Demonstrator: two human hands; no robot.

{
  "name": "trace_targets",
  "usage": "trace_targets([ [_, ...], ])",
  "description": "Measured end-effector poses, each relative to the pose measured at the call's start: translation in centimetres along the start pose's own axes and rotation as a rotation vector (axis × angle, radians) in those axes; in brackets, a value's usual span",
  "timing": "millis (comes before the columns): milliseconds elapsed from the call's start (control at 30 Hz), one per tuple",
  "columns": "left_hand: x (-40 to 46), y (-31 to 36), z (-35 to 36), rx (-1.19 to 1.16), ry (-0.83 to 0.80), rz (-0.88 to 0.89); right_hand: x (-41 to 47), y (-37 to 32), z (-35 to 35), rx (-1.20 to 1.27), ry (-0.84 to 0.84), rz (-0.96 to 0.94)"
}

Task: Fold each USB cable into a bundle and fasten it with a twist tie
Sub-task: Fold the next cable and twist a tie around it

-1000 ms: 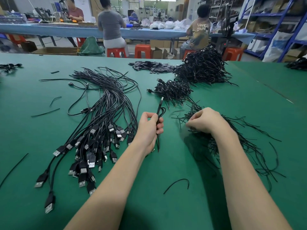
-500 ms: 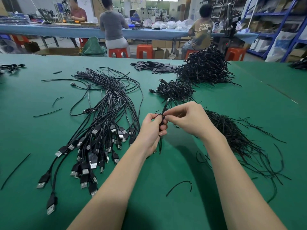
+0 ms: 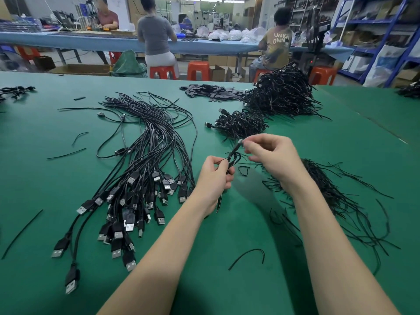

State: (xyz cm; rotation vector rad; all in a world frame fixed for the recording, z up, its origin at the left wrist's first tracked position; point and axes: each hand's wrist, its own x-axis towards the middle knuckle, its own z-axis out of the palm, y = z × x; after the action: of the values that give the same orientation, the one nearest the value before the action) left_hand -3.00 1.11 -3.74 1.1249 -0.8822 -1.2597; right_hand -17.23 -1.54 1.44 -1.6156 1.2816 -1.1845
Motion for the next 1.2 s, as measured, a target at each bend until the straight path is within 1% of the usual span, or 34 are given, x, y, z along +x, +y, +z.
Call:
trace_targets([
  [100,0.0,0.3,-0.1,-0.077,-0.009,-0.008,-0.3,1.0,1.2,-0.146,-0.081,0.016],
  [200,0.0,0.4,-0.2,-0.101,-0.015,-0.016,-0.7,1.3,1.6,-0.118,-0.156,0.039],
  [367,0.0,0.4,-0.3,-0.114,0.016,-0.027,-0.1,0.7,-0.9,-0.161,-0.067,0.043],
  [433,0.1,0.4,-0.3,-0.110,0.026,-0.030,0.0,0.6,-2.7,-0.163,-0.055,0.088],
  [500,0.1,0.3,-0.4,-0.100,0.035,-0.029,-0.2,0.5,-4.2,-0.169,-0.080,0.169],
  [567,0.1,0.2,-0.5,-0.089,0.032,-0.029,-0.2,0.5,-5.3,-0.357,-0.116,0.203],
  [600,0.1,0.2,-0.5,-0.080,0.027,-0.027,-0.1,0.3,-5.7,-0.458,-0.124,0.192],
  [633,0.1,0.2,-0.4,-0.064,0.022,-0.023,-0.1,0.0,-5.7,-0.495,-0.120,0.167],
  [667,0.1,0.1,-0.4,-0.042,0.017,-0.017,0.0,-0.3,-5.5,-0.469,-0.107,0.133],
  [800,0.0,0.0,-0.1,0.010,0.010,0.033,-0.1,-1.3,-1.3,-0.169,-0.059,0.046],
  [867,-0.1,0.0,-0.1,-0.002,0.021,0.053,-0.4,-1.1,1.2,-0.126,-0.040,0.024],
  [1000,0.1,0.1,-0.2,-0.102,0.047,0.037,-0.8,-0.1,3.0,-0.291,-0.011,-0.057],
  [1067,0.2,0.1,-0.2,-0.138,0.052,0.016,-0.8,0.1,2.9,-0.307,-0.021,-0.084],
  [1200,0.4,-0.1,0.0,-0.049,0.065,0.029,-0.6,0.3,3.1,-0.353,0.009,-0.109],
])
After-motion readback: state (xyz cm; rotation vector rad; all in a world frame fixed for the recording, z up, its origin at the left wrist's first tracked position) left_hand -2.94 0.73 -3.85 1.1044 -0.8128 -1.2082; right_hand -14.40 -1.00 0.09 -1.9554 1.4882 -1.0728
